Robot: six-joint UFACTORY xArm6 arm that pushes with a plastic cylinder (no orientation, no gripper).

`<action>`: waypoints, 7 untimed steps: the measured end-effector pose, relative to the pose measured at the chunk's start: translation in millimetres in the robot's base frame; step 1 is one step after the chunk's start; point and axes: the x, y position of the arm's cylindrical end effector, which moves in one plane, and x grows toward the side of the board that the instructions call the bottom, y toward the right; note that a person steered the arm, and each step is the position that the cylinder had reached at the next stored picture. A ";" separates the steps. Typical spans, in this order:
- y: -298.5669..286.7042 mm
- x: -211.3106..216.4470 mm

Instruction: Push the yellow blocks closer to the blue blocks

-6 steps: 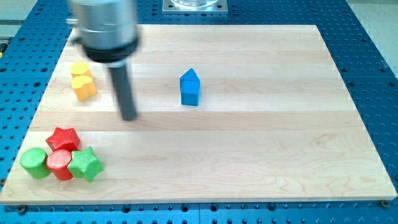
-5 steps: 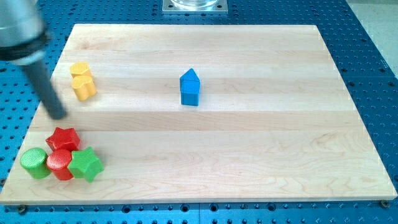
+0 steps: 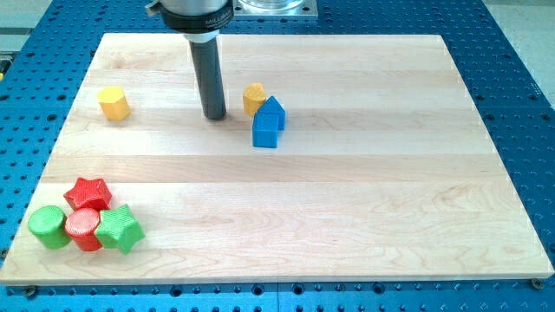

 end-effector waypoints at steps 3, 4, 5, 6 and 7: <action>27.7 63.4; 95.9 54.9; 6.8 58.6; -64.1 44.2; -154.5 36.5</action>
